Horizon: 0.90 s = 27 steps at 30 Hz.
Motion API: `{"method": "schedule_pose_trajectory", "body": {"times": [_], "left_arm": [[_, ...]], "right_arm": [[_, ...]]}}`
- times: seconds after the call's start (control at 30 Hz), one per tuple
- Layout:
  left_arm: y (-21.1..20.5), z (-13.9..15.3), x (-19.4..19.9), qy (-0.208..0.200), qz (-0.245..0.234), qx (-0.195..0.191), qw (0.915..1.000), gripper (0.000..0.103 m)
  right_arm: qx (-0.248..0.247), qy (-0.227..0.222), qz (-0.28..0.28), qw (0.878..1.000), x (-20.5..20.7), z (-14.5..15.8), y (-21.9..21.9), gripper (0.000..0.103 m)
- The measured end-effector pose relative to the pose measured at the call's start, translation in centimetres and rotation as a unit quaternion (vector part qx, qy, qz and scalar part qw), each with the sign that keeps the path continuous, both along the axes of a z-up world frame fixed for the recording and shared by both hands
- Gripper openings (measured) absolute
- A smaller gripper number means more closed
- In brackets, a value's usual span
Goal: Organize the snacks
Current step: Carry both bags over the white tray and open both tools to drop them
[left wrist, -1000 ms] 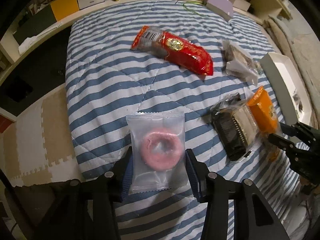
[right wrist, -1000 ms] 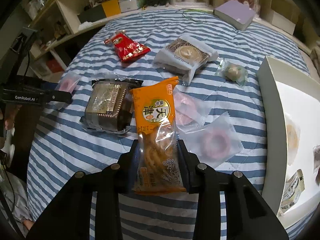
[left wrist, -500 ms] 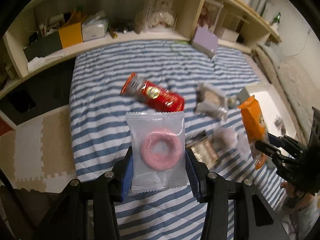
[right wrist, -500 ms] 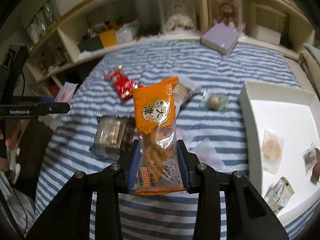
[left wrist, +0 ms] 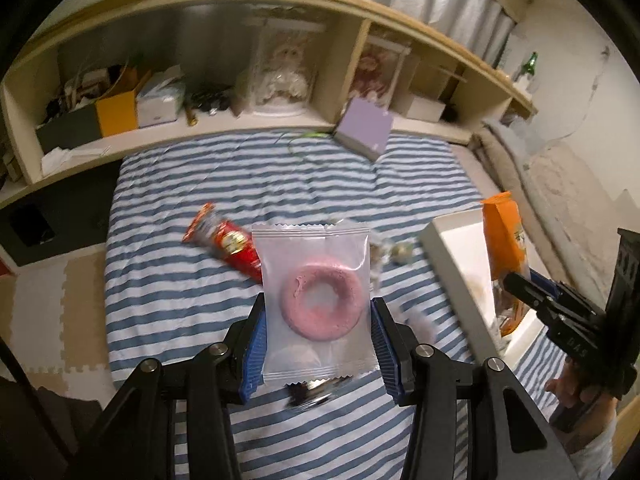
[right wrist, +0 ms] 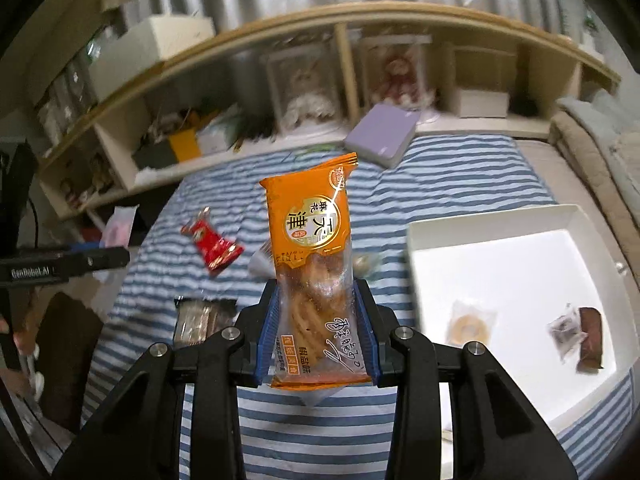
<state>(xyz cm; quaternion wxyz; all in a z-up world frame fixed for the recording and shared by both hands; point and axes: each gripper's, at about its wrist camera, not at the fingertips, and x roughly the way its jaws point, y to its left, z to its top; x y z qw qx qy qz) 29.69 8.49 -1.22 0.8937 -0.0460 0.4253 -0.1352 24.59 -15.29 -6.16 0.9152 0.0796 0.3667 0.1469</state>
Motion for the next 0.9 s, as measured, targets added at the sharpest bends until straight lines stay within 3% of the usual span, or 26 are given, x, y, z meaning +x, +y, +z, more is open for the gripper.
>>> {"method": "schedule_pose_trajectory", "body": {"times": [0.4,0.67,0.9], "left_arm": [[-8.8,0.7,0.6,-0.043,-0.033,-0.013,0.9984,0.047],[-16.2,-1.4,2.7,-0.032,-0.083,-0.034,0.9954,0.047],[-22.3,-5.3,6.0,0.013,-0.113,-0.067,0.9912,0.047]], "right_arm": [[0.0,-0.019,-0.047,0.999,0.2,2.4,-8.1,0.037],[-0.014,0.019,-0.066,0.998,0.7,0.8,-13.2,0.037],[-0.009,0.062,-0.083,0.995,1.6,-1.9,-17.5,0.037]]}}
